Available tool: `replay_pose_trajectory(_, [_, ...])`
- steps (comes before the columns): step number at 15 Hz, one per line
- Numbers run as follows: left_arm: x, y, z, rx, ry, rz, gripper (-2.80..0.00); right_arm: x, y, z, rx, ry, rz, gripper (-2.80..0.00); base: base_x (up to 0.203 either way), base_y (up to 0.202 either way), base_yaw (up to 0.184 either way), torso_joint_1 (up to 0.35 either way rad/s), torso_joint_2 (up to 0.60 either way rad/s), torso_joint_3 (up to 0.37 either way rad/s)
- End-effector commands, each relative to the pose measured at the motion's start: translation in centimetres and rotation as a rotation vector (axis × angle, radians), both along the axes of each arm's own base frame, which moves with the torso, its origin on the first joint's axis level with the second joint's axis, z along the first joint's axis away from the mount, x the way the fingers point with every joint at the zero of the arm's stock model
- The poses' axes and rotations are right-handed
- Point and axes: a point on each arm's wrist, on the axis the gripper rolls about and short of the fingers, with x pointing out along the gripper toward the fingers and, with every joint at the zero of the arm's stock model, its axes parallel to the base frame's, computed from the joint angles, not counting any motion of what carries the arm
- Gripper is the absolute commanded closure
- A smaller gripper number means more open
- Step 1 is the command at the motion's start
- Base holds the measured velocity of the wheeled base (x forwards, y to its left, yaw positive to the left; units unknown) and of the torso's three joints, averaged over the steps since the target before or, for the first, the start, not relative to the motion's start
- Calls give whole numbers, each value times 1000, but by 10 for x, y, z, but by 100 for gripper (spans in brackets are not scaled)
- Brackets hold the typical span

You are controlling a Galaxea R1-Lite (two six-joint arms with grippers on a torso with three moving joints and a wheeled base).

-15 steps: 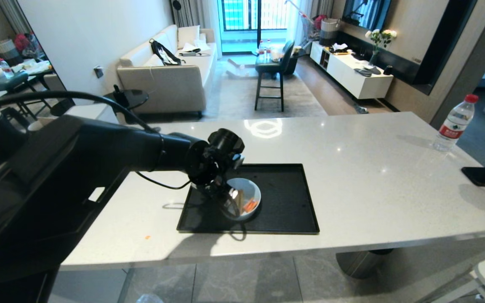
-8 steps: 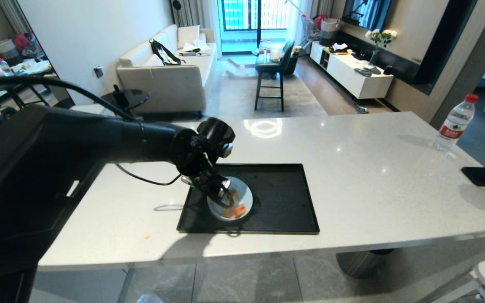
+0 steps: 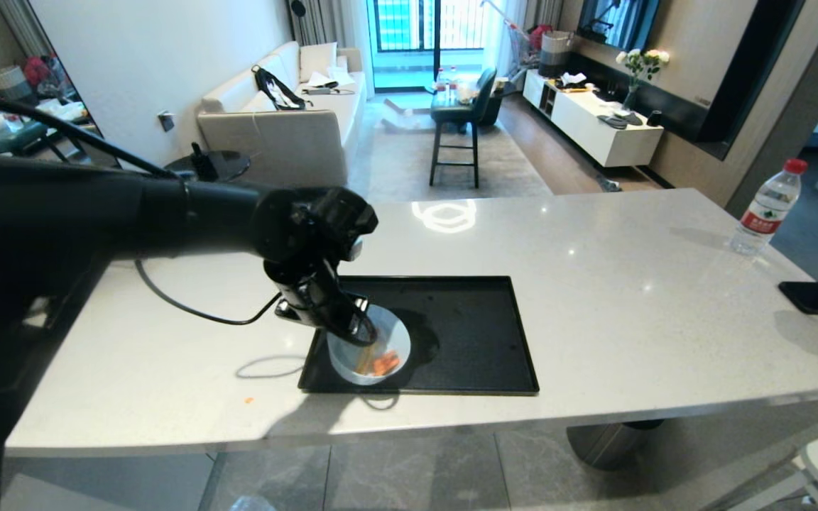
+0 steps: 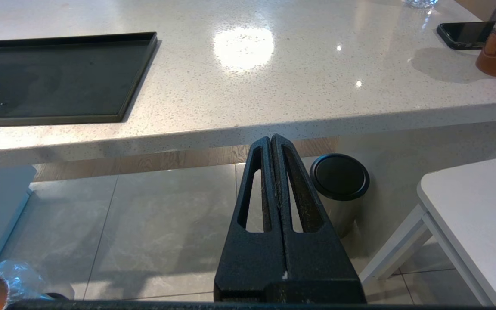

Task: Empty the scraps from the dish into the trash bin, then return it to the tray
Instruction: Move the bowl over the trash can

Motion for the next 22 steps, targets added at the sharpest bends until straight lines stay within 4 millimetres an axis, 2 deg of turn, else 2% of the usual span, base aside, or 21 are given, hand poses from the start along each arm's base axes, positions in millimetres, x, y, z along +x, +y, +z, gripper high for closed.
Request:
replay_pose_trajectory(1, [-7,3,11,-37,10,21,0,0,0,0,0,-1,0,0,0,0,0,0,0,0])
replay_pose_trajectory(5, [-19,16,28,-93,41,90,0,0,0,0,0,-1,0,0,0,0,0,0,0,0])
replay_pose_trajectory(7, [-26,28,40,-107,33,130,0,0,0,0,0,-2,0,0,0,0,0,0,0,0])
replay_pose_trajectory(13, [-61,87,71,-128,-19,253,0,0,0,0,0,-1,0,0,0,0,0,0,0,0])
replay_pose_trajectory(15, [-80,107,82,-138,-47,293,0,0,0,0,0,-2,0,0,0,0,0,0,0,0])
replay_pose_trajectory(17, [-106,126,87,-138,-59,331,0,0,0,0,0,-1,0,0,0,0,0,0,0,0])
replay_pose_trajectory(20, [-150,151,82,-130,-53,392,0,0,0,0,0,-1,0,0,0,0,0,0,0,0])
replay_pose_trajectory(22, [-175,166,71,-118,-33,447,0,0,0,0,0,-1,0,0,0,0,0,0,0,0])
